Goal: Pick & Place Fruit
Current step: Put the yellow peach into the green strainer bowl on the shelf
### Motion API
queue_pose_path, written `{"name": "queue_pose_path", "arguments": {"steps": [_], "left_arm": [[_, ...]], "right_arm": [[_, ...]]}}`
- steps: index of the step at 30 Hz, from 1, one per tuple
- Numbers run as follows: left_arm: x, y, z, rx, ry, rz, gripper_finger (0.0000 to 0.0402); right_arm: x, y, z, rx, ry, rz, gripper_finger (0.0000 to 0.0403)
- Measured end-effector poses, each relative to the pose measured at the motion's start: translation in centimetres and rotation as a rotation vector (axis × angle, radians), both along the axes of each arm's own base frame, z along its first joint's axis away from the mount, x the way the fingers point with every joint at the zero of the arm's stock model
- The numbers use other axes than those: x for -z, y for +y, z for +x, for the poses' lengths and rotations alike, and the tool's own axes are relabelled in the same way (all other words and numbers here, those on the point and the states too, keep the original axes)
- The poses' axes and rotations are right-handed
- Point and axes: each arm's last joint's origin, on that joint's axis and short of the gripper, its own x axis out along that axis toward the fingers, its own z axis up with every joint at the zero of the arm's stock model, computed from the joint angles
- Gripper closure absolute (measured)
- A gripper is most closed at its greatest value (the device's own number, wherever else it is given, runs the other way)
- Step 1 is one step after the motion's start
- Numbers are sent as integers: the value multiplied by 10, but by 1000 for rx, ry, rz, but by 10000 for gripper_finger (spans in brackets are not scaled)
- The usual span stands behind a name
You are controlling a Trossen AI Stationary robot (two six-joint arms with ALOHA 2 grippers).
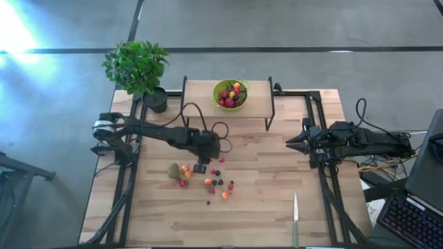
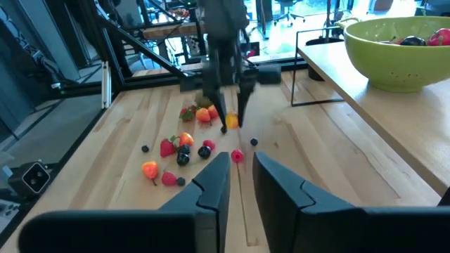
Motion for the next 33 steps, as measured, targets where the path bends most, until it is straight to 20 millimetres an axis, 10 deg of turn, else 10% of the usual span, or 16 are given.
{"name": "queue_pose_path", "arguments": {"steps": [17, 33], "left_arm": [[-169, 27, 42, -48, -553, 205, 278], [-176, 116, 39, -333, -674, 228, 275]], "right_arm": [[0, 0, 0, 0, 1, 0, 286], [0, 0, 0, 0, 1, 0, 239]]}}
